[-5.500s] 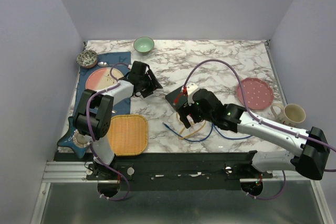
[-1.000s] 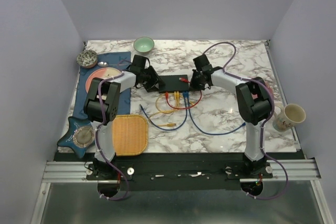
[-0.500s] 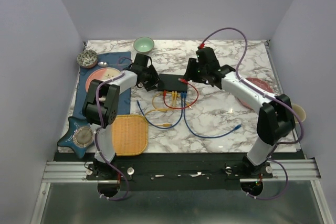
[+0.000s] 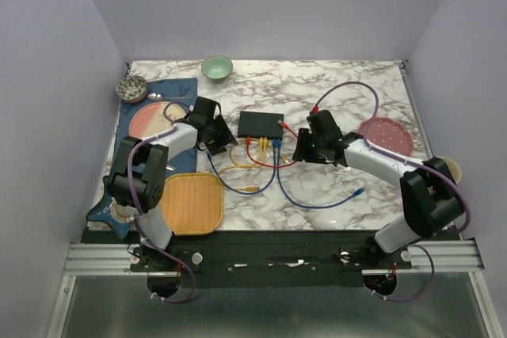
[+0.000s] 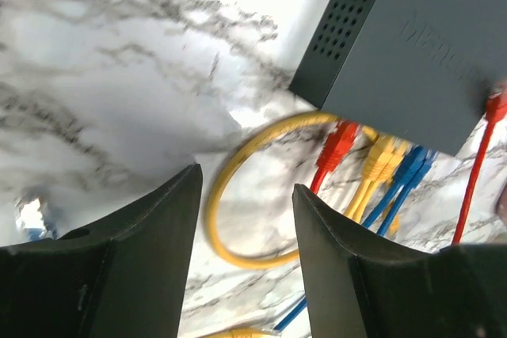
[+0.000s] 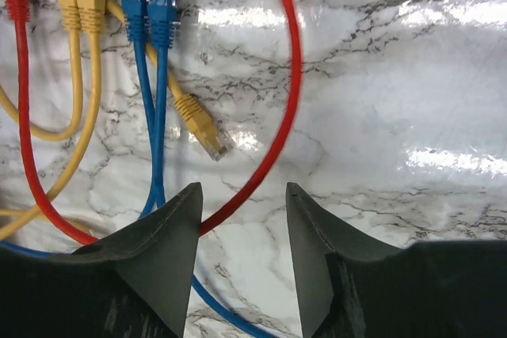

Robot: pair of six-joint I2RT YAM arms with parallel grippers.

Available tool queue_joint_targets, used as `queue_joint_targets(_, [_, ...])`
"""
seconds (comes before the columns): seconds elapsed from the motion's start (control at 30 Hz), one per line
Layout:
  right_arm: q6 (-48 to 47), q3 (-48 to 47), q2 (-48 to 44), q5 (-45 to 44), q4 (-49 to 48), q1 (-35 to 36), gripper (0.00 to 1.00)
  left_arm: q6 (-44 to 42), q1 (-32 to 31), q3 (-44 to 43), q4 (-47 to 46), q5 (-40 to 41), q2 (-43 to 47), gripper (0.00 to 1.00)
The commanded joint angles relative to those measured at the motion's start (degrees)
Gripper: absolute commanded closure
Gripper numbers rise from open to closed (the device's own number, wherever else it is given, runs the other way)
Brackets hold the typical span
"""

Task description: Pull the plug from the switch port

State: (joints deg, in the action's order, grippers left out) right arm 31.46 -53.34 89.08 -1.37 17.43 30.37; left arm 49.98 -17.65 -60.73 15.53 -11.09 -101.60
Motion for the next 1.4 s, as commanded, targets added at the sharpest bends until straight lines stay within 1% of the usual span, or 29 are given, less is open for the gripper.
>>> queue_joint_targets(0.0, [0.35,3.68,-3.48,4.53,-6.35,0.48,0.46,-1.46,-0.10,3.07,-0.06,1.78,2.99,0.37])
queue_joint_targets(0.07, [0.35,3.60,-1.90,4.79,-6.36,0.66,0.47,-1.20,-0.10,3.16,-0.06,0.81,2.12,0.37])
queue_joint_targets(0.2, [0.79,4.20,-2.94,3.66,-6.01,1.01,0.57,-0.67,-0.19,3.42,-0.06,-0.24,0.79,0.37])
queue_joint_targets(0.3, [-1.22,4.65,-5.05,3.04,-7.15,1.27,0.57,-0.58,-0.28,3.95,-0.32,0.02,0.88,0.37])
queue_joint_targets(0.4, [-2.89,3.07,-2.60,4.79,-5.84,1.36,0.57,-0.23,-1.24,3.78,-0.76,-0.68,0.01,0.37])
queue_joint_targets(0.43, [-2.99,0.98,-1.64,5.66,-3.39,1.45,0.58,-0.32,-1.77,3.60,-0.76,-0.86,-0.35,0.37])
queue_joint_targets(0.47, [-3.07,0.52,-0.76,6.02,-2.50,1.53,0.60,-0.32,-2.91,3.43,-0.76,-0.95,-0.53,0.37])
queue_joint_targets(0.5, [-3.25,0.35,-0.31,6.29,-1.88,1.62,0.65,-0.23,-3.35,3.34,-0.76,-0.77,-0.96,0.37])
queue_joint_targets(0.57, [-2.81,1.92,-1.97,4.63,-1.35,2.06,0.67,-0.23,-4.14,3.42,-0.94,-0.68,-1.23,0.37])
queue_joint_targets(0.6, [-2.46,2.88,-5.20,3.75,-1.87,1.97,0.71,-0.23,-4.41,3.60,-1.11,-0.60,-1.32,0.37])
queue_joint_targets(0.67, [-2.55,4.55,-8.82,0.85,-2.84,1.97,0.73,0.03,-4.50,3.77,-1.55,-0.77,-1.32,0.37])
queue_joint_targets(0.73, [-3.86,4.39,-13.64,-2.83,-3.02,1.97,0.71,0.12,-4.76,3.86,-2.17,-1.30,-1.32,0.37])
queue_joint_targets(0.77, [-4.39,3.17,-14.62,-4.33,-3.02,1.97,0.67,0.30,-5.02,3.95,-2.43,-1.39,-1.58,0.37])
queue_joint_targets(0.8, [-5.00,1.76,-14.90,-5.30,-3.02,1.89,0.55,0.38,-5.20,4.04,-2.52,-1.56,-1.76,0.37])
queue_joint_targets(0.83, [-6.84,0.18,-13.33,-7.23,-1.71,1.97,0.51,0.30,-5.90,3.95,-2.61,-1.65,-1.84,0.37])
queue_joint_targets(0.87, [-7.72,-1.75,-11.66,-8.55,-0.48,1.97,0.48,0.56,-6.25,4.04,-2.70,-1.74,-2.02,0.37])
queue_joint_targets(0.9, [-7.99,-6.64,-9.82,-10.13,0.92,1.89,0.46,0.65,-6.60,4.13,-2.87,-1.74,-2.28,0.37])
queue_joint_targets(0.93, [-8.61,-8.86,-7.36,-11.37,3.29,1.89,0.46,0.74,-7.30,4.21,-3.05,-1.74,-2.37,0.37])
queue_joint_targets(1.0, [-8.88,-14.30,-0.69,-13.48,4.71,1.45,0.43,1.00,-7.66,4.56,-3.22,-2.00,-2.37,0.37])
queue_joint_targets(1.07, [-8.61,-16.96,2.93,-14.01,5.94,1.18,0.41,1.00,-7.75,4.92,-3.23,-2.00,-2.20,0.37])
queue_joint_targets(1.1, [-8.44,-17.93,6.25,-14.19,6.21,1.10,0.39,1.00,-7.75,5.35,-3.22,-2.00,-1.76,0.37])
queue_joint_targets(1.17, [-8.26,-20.13,9.08,-14.02,6.56,0.83,0.39,0.91,-7.75,5.71,-3.23,-1.83,-1.23,0.37])
queue_joint_targets(1.27, [-8.35,-23.46,14.01,-13.75,7.44,0.13,0.39,0.91,-7.75,6.24,-3.23,-1.48,-0.44,0.37])
queue_joint_targets(1.3, [-8.70,-24.34,14.97,-13.93,7.70,0.04,0.46,0.91,-7.75,6.32,-3.40,-1.48,-0.35,0.37])
queue_joint_targets(1.37, [-9.93,-26.80,17.53,-14.45,9.63,0.04,0.54,1.00,-7.75,6.41,-3.49,-1.65,-0.35,0.37])
